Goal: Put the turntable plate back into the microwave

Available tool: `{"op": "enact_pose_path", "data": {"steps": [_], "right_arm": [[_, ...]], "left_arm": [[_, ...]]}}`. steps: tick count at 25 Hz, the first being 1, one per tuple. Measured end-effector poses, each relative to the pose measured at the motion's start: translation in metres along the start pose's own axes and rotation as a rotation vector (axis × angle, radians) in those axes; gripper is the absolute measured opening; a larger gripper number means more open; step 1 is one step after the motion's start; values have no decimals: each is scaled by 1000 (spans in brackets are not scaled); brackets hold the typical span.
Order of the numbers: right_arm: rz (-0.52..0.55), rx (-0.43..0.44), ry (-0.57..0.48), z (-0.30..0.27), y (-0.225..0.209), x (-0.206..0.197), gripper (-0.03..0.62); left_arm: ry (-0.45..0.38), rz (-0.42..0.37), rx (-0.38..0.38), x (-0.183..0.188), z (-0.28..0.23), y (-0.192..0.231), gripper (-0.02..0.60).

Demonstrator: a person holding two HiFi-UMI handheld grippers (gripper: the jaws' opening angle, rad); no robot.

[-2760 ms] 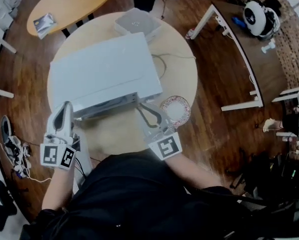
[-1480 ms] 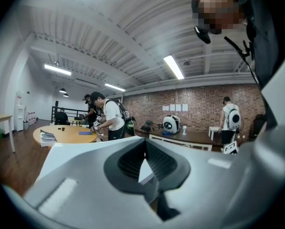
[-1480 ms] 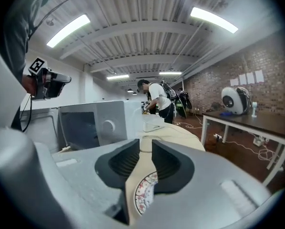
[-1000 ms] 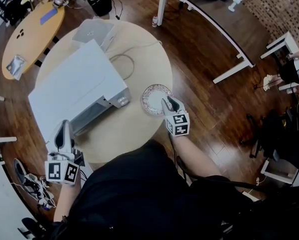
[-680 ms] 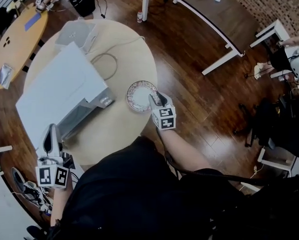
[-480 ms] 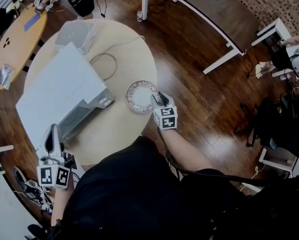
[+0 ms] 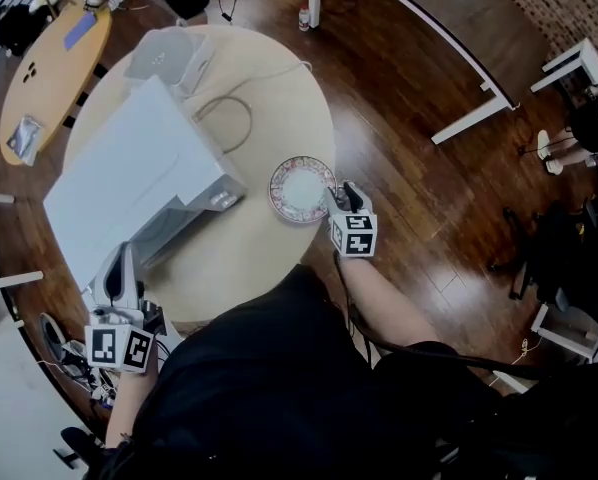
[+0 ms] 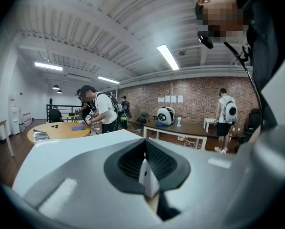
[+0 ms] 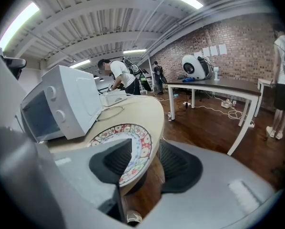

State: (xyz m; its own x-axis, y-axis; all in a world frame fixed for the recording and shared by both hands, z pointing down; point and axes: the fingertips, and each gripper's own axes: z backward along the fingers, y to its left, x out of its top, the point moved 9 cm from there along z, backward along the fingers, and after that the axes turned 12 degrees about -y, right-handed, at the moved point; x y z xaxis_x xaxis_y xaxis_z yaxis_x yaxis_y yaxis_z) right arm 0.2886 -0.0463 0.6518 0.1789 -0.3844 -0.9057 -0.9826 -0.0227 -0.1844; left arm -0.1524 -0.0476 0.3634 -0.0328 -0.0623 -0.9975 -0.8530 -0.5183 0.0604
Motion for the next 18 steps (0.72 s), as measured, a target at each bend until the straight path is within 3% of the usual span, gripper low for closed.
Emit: {"op": "enact_pose_path", "data": {"steps": [18], "right_arm": [[-82, 79, 70, -24, -1, -19, 192]], "left_arm": [[60, -22, 50, 4, 0, -13, 5]]}}
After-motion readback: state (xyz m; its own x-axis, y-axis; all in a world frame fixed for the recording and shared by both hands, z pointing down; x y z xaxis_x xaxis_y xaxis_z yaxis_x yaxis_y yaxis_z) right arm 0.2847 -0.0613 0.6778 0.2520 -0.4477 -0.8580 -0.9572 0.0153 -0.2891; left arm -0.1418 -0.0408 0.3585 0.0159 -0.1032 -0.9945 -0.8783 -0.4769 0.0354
